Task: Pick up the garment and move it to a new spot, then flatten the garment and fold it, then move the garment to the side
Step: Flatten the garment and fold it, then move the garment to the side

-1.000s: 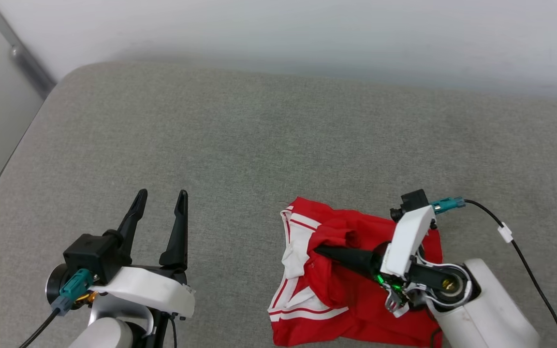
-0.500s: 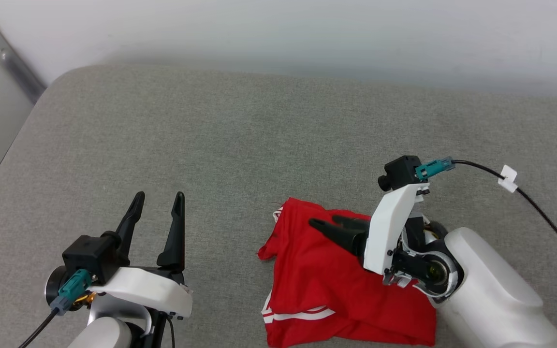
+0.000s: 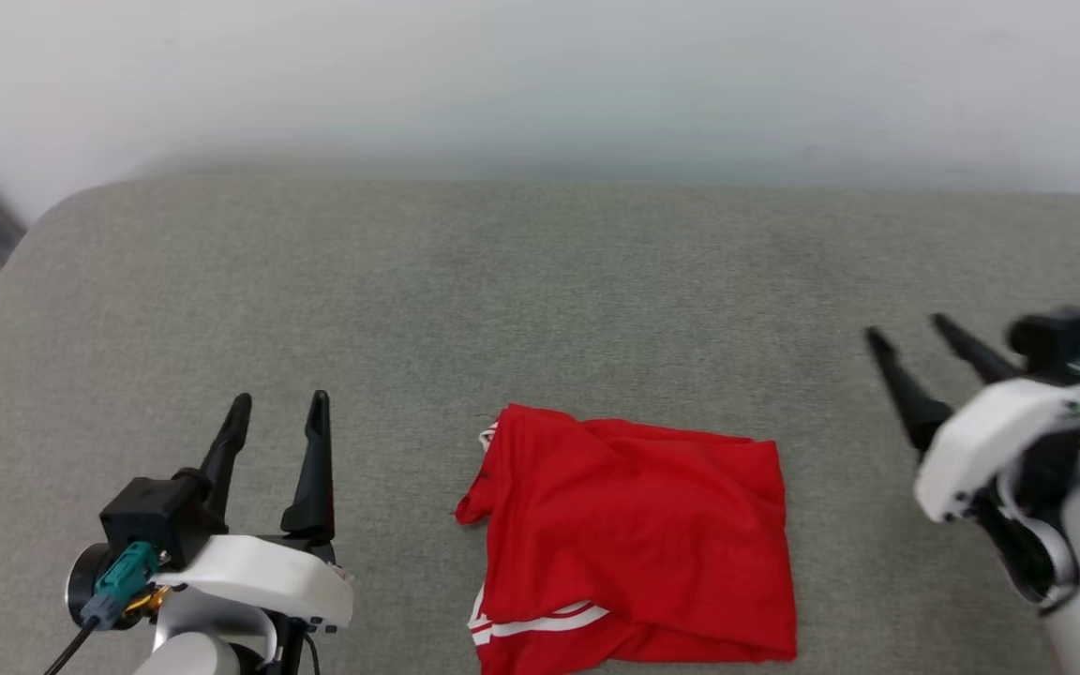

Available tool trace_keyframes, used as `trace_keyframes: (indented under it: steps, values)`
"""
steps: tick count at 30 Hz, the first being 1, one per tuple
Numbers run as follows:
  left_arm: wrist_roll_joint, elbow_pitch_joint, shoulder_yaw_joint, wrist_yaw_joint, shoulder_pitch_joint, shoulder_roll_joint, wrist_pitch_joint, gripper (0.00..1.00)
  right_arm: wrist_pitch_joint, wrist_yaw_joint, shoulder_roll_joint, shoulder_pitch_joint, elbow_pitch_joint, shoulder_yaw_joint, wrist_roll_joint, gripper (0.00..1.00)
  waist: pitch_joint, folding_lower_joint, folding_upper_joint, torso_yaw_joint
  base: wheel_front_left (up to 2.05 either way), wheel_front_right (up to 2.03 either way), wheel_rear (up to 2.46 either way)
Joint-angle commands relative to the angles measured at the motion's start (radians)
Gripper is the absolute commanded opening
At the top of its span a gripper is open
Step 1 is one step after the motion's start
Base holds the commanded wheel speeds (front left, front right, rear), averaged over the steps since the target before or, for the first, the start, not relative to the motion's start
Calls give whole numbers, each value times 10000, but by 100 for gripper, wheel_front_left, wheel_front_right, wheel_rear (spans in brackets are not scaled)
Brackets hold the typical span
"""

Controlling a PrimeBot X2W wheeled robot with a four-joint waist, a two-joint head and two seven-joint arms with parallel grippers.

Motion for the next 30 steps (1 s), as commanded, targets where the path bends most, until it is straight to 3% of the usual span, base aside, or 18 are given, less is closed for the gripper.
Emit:
trace_keyframes:
  steps: [1, 4, 8, 18, 30]
  values:
    - [-11, 64, 51, 2, 180, -14, -55, 100, -248, 0, 260, 480, -458, -512, -289, 100, -137, 0, -1, -179, 0, 0, 0]
    - [80, 160, 124, -49, 295, -52, -110, 100, -722, 0, 792, 1505, -1537, -1721, -758, 100, -337, 0, -1, -334, 0, 0, 0]
    - [201, 286, 265, -42, 593, -89, -132, 100, -878, 0, 1430, 2632, -2767, -2359, -1311, 100, -562, 0, -1, -498, 0, 0, 0]
    - [525, 551, 471, -37, 1203, -210, -173, 100, -704, 0, 2206, 4474, -4543, -2534, -2474, 100, -789, 0, -1, -632, 0, 0, 0]
    - [697, 637, 670, -177, 1241, -466, -181, 100, -576, 0, 2499, 4669, -4832, -2507, -2505, 100, -783, 0, -1, -709, 0, 0, 0]
